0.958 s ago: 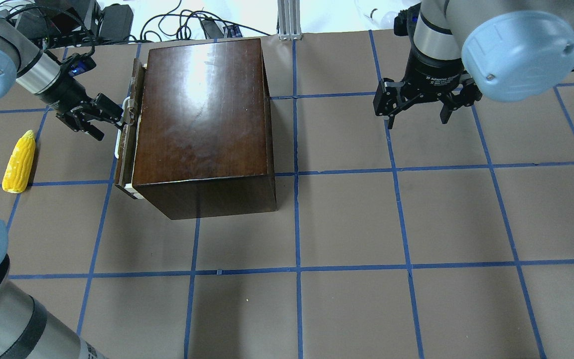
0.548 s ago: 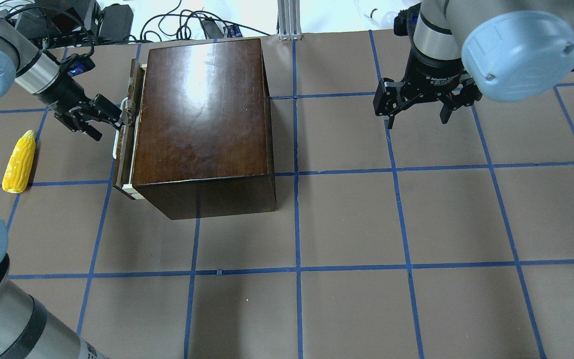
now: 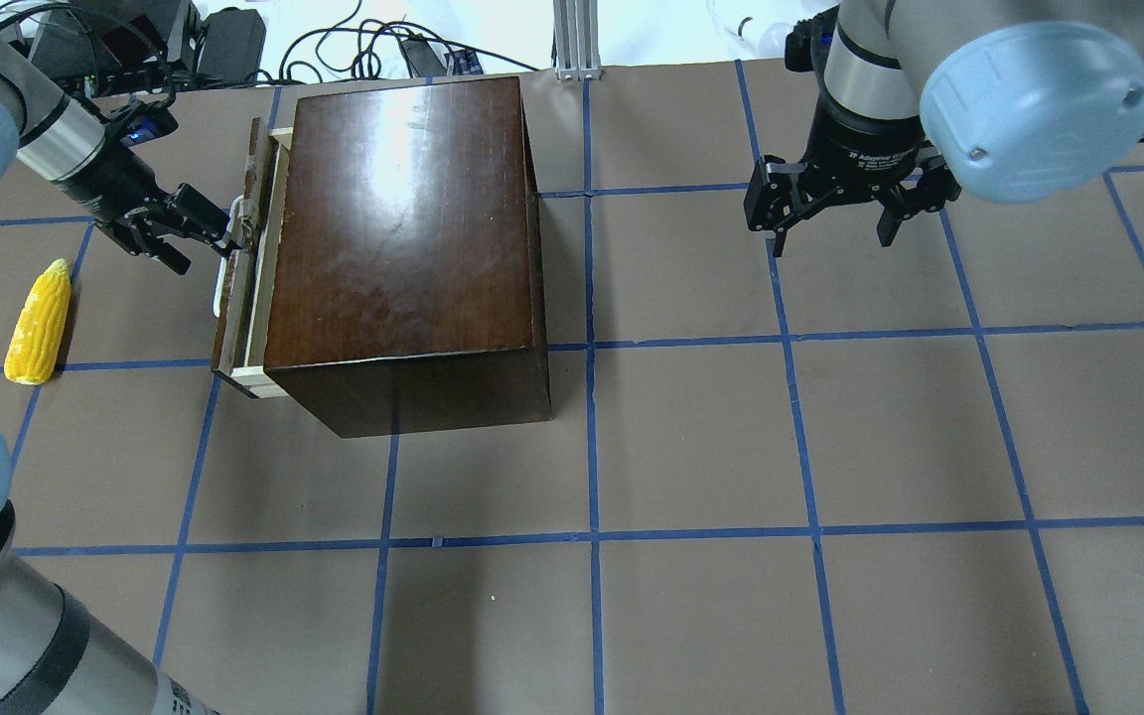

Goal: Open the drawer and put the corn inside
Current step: 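Pull the drawer outward with the left gripper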

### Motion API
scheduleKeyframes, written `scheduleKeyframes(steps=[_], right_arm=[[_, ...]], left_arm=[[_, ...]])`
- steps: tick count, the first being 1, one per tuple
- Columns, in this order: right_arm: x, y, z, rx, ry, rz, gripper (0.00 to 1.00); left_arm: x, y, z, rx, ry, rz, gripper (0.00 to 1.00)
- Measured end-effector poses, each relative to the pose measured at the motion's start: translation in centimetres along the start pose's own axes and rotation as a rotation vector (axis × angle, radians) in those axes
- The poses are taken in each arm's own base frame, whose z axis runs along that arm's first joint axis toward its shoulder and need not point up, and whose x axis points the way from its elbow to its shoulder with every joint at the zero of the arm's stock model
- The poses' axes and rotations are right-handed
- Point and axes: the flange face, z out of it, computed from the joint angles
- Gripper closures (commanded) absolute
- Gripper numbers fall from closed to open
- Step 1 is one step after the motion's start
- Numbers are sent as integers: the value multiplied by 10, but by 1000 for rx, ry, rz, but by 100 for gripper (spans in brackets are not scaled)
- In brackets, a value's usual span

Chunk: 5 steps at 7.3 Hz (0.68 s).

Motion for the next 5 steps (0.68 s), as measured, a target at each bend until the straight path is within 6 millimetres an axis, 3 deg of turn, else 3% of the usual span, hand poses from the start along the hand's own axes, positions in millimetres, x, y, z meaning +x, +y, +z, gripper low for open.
scheduleKeyframes(steps=[5], right_arm=[[0, 0, 0, -1, 0, 0, 0]], left_arm=[[-12, -1, -10, -8, -37, 13, 0]])
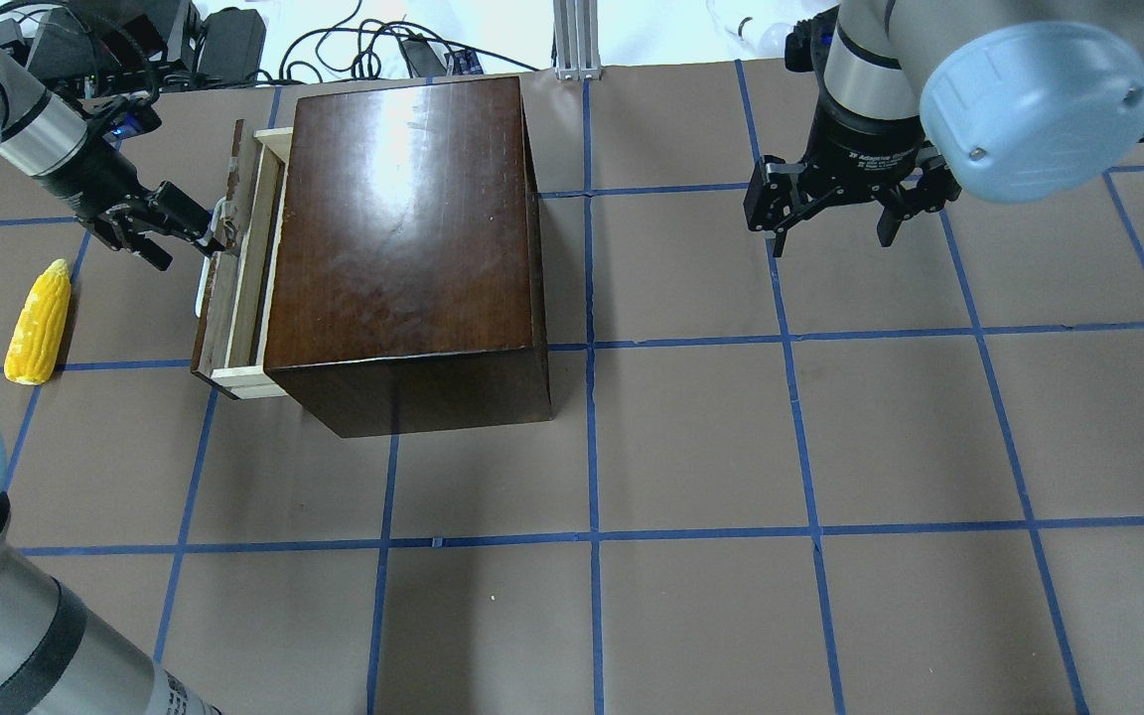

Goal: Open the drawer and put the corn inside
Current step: 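Pull the drawer outward with the left gripper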

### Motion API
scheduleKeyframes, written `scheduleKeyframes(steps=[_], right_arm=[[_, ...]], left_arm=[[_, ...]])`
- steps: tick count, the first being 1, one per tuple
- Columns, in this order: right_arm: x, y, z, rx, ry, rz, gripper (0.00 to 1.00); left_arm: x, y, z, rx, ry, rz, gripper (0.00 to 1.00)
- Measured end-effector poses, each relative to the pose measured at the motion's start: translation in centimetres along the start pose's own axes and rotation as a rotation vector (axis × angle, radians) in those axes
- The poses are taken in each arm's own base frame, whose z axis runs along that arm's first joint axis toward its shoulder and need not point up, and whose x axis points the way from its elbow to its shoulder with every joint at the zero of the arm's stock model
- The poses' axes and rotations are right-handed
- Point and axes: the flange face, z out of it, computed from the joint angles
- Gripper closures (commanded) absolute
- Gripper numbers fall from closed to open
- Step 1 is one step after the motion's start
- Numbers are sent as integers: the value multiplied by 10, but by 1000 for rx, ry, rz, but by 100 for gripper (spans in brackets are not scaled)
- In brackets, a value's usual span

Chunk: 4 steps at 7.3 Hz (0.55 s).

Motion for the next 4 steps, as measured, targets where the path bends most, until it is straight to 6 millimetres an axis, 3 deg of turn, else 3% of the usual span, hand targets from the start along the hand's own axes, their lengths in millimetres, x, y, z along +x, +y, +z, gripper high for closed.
scheduleKeyframes(steps=[4], right_arm=[[0, 0, 0, 0, 0, 0, 0]], left_arm=[[-21, 6, -2, -8, -17, 4, 0]])
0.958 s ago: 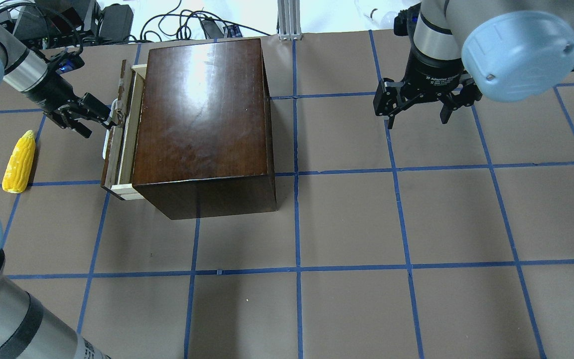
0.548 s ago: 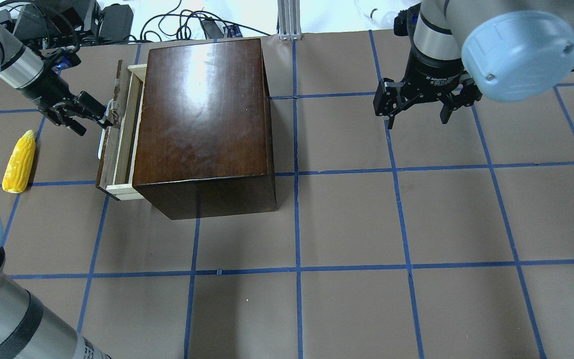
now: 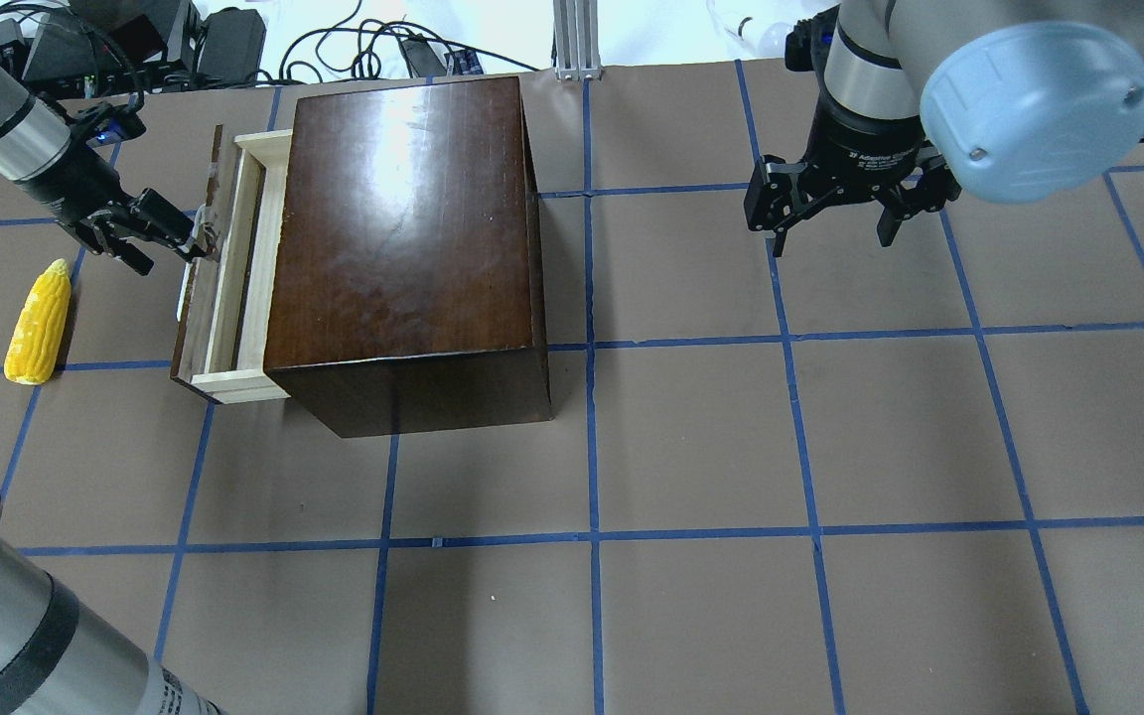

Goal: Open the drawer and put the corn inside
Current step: 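Pull the drawer outward with the left gripper, then release the handle and move the left gripper over the yellow corn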

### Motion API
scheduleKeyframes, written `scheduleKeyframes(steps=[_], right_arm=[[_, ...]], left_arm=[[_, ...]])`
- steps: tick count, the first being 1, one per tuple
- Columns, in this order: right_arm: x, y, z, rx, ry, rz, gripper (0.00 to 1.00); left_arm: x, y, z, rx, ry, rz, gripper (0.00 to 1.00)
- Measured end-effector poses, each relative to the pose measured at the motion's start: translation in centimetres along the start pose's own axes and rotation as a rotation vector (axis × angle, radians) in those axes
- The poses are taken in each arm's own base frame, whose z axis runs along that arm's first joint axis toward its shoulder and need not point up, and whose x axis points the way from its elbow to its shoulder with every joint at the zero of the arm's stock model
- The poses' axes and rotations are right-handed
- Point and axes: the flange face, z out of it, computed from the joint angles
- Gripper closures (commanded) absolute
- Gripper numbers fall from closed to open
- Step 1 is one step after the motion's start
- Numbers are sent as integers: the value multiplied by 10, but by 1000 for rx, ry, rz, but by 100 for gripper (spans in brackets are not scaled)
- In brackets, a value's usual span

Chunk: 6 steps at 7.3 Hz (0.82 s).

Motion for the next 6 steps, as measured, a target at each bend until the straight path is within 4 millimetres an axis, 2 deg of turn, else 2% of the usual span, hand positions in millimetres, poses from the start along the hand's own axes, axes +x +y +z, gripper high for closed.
scheduleKeyframes(steps=[3, 6], right_arm=[[0, 0, 0, 0, 0, 0, 0], [0, 0, 0, 1, 0, 0, 0]], left_arm=[[-6, -3, -7, 7, -10, 14, 0], [-24, 1, -9, 8, -16, 32, 0]])
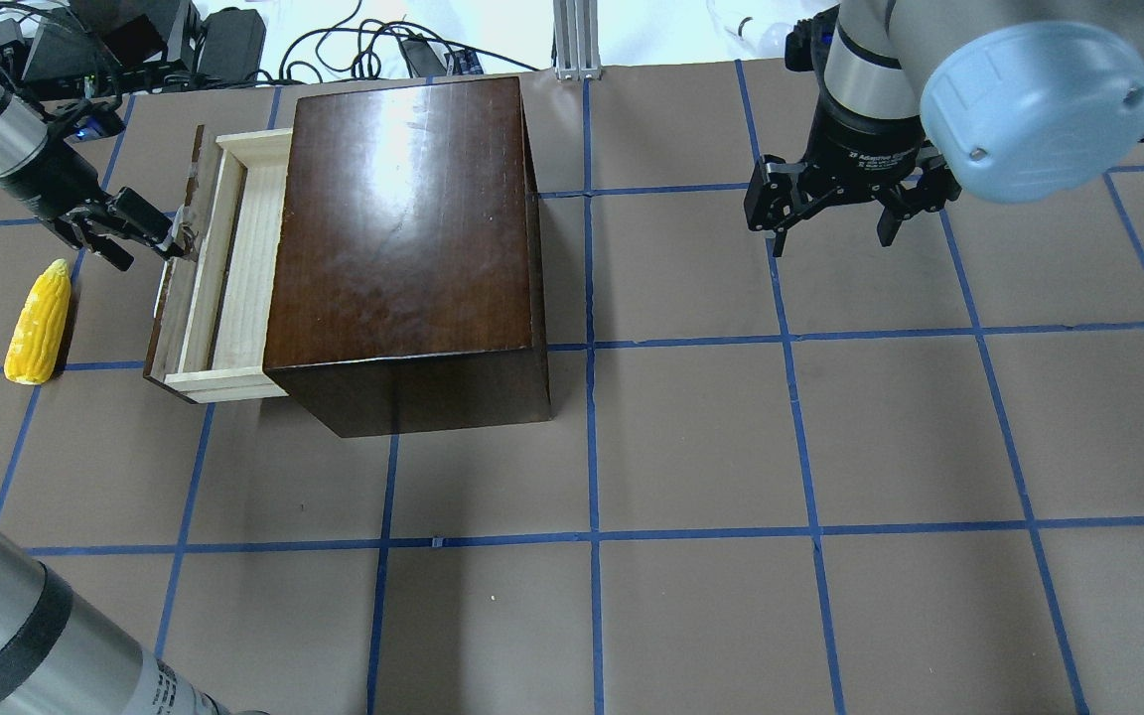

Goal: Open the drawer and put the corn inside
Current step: 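Release the handle and move the left gripper over the yellow corn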

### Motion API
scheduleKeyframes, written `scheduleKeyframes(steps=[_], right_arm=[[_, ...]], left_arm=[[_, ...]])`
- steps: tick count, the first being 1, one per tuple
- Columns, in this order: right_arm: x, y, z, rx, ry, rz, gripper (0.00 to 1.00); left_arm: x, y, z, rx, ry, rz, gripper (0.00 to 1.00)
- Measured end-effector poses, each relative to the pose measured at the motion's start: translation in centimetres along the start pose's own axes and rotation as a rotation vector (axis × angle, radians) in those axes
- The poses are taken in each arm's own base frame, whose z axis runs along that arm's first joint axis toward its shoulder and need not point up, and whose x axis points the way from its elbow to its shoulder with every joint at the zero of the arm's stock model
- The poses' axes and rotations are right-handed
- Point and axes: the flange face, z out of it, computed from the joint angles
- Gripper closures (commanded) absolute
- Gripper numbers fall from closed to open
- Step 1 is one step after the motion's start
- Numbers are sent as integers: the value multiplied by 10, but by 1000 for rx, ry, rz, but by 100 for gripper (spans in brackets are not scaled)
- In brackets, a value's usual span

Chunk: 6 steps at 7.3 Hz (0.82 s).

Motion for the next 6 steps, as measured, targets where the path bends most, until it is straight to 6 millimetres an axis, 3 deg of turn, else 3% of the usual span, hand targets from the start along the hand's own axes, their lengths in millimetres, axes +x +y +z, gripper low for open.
scheduleKeyframes(steps=[6], right_arm=[[0, 0, 0, -1, 0, 0, 0]], left_arm=[[-16, 6, -3, -10, -13, 3, 0]])
